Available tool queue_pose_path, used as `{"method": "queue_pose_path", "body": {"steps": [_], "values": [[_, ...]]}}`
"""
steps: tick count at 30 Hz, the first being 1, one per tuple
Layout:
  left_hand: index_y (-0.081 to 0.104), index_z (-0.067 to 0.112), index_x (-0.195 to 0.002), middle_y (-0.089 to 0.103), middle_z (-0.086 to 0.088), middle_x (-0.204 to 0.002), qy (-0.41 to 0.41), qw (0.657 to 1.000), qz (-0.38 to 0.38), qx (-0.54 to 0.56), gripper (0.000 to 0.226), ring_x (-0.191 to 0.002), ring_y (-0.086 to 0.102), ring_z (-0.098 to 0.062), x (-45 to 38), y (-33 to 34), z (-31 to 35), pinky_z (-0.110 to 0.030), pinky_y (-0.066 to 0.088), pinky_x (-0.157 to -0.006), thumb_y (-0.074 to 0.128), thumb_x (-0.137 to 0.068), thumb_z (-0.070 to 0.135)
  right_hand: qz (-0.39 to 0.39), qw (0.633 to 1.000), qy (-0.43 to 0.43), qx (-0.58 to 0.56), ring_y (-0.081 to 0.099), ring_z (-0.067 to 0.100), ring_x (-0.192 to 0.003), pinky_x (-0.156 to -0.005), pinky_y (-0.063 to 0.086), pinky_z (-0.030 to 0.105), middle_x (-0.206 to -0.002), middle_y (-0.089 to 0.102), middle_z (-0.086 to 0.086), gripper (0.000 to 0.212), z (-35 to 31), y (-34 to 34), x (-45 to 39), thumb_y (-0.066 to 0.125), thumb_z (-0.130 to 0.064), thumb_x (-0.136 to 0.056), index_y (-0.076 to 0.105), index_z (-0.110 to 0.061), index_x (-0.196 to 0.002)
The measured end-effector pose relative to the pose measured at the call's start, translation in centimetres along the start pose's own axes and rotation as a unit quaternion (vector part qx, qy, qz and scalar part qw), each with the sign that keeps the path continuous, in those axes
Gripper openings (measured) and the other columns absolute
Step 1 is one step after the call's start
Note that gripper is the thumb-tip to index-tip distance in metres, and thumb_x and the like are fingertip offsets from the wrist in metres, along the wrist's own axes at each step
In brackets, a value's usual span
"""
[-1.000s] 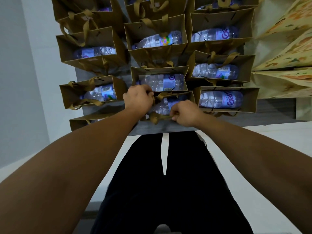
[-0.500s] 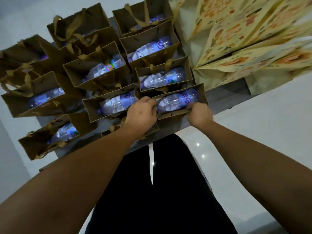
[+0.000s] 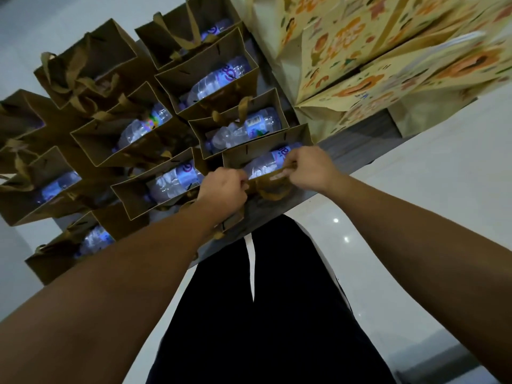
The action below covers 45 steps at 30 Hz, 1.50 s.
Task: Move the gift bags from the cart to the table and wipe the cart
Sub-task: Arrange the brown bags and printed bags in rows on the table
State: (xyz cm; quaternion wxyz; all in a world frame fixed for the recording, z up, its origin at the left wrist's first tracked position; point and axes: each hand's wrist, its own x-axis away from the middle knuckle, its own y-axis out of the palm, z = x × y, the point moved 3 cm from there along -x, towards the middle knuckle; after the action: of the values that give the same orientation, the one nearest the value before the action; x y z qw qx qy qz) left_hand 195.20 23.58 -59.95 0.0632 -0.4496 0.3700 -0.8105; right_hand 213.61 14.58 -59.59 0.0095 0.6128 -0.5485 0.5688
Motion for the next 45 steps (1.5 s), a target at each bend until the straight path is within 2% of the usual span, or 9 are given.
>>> {"method": "queue_pose_path", "body": {"steps": [5,12,19,25,28,30,36,40,45], "values": [[0.069,0.021,-0.103,0.058,0.0,-0.091,-0.028,0.999,-0.02,0.031,0.016,-0.092,0.056,-0.025,0.2,-0.3,0.2,-0.032,0.038,-0.074,0.053,-0.1,0.023,0.024,0.99,-0.1,0.098,0.061,0.043,-0.099,-0.082,0.054,0.048,-0.128,0.051,0.016,0.058,0.6,2.4,3.0,0.067,-0.005,-0.078,0.053,-0.013,-0.134],[0.071,0.025,-0.103,0.067,-0.002,-0.101,-0.029,0.997,-0.047,0.051,0.013,-0.098,0.06,-0.025,-0.2,-0.3,0.0,-0.04,0.052,-0.085,0.059,-0.098,0.028,0.29,0.947,-0.137,0.036,0.063,0.034,-0.072,-0.057,0.049,0.036,-0.087,0.064,0.012,0.012,-0.4,-0.4,1.6,0.067,-0.016,-0.089,0.072,-0.01,-0.098],[0.074,0.024,-0.104,0.068,-0.004,-0.095,-0.044,0.995,-0.076,0.054,0.027,-0.093,0.064,-0.027,0.6,1.7,0.4,-0.04,0.055,-0.081,0.061,-0.096,0.046,0.129,0.991,-0.019,0.009,0.065,0.036,-0.076,-0.065,0.046,0.032,-0.067,0.064,0.01,0.038,-0.5,1.9,2.5,0.059,-0.038,-0.095,0.065,-0.01,-0.07],[0.062,0.014,-0.098,0.061,-0.007,-0.096,-0.079,0.966,0.229,0.088,0.034,-0.088,0.056,-0.026,0.8,-0.2,0.6,-0.038,0.047,-0.072,0.052,-0.101,0.047,-0.089,0.987,0.125,-0.042,0.061,0.017,-0.087,-0.079,0.048,0.031,-0.1,0.067,-0.001,0.041,3.1,7.1,3.9,0.065,-0.055,-0.091,0.062,-0.018,-0.109],[0.066,0.01,-0.11,0.063,-0.011,-0.106,-0.077,0.972,0.22,0.024,0.043,-0.1,0.053,-0.03,-1.5,-1.0,-0.3,-0.042,0.045,-0.087,0.045,-0.102,0.046,-0.008,0.907,0.246,-0.342,0.064,0.025,-0.105,-0.097,0.052,0.041,-0.115,0.065,0.0,0.053,3.3,7.7,3.6,0.082,-0.04,-0.08,0.054,-0.027,-0.123],[0.07,0.015,-0.092,0.062,-0.005,-0.084,-0.064,0.98,0.181,-0.042,0.052,-0.091,0.053,-0.027,-2.6,-1.4,-0.1,-0.039,0.041,-0.079,0.033,-0.104,0.05,0.025,0.836,0.261,-0.482,0.065,0.025,-0.106,-0.099,0.053,0.049,-0.111,0.068,-0.003,0.037,3.3,8.0,3.1,0.083,-0.028,-0.081,0.062,-0.029,-0.112],[0.064,0.016,-0.092,0.066,-0.011,-0.097,-0.164,0.986,0.0,-0.018,0.05,-0.085,0.057,-0.028,-4.7,-1.1,1.9,-0.035,0.041,-0.066,0.038,-0.101,0.057,0.005,0.846,0.245,-0.473,0.061,0.014,-0.08,-0.081,0.05,0.029,-0.084,0.068,0.002,0.01,2.2,5.7,3.3,0.071,-0.01,-0.084,0.067,-0.014,-0.076],[0.067,0.033,-0.123,0.06,-0.007,-0.13,-0.201,0.974,-0.074,0.067,0.039,-0.115,0.053,-0.034,-4.6,-1.8,2.9,-0.048,0.049,-0.096,0.045,-0.094,0.047,0.04,0.779,0.231,-0.582,0.059,0.02,-0.062,-0.068,0.05,0.032,-0.064,0.066,0.012,0.028,1.7,4.0,4.4,0.065,-0.014,-0.089,0.064,-0.004,-0.063],[0.074,0.035,-0.089,0.069,0.001,-0.106,-0.178,0.952,-0.052,0.242,0.026,-0.103,0.06,-0.026,-2.5,-3.0,5.9,-0.05,0.051,-0.097,0.05,-0.081,0.033,0.024,0.73,0.155,-0.665,0.069,0.025,-0.075,-0.08,0.057,0.039,-0.078,0.071,0.017,0.022,-0.2,0.1,4.3,0.049,-0.007,-0.096,0.071,-0.004,-0.098]]}}
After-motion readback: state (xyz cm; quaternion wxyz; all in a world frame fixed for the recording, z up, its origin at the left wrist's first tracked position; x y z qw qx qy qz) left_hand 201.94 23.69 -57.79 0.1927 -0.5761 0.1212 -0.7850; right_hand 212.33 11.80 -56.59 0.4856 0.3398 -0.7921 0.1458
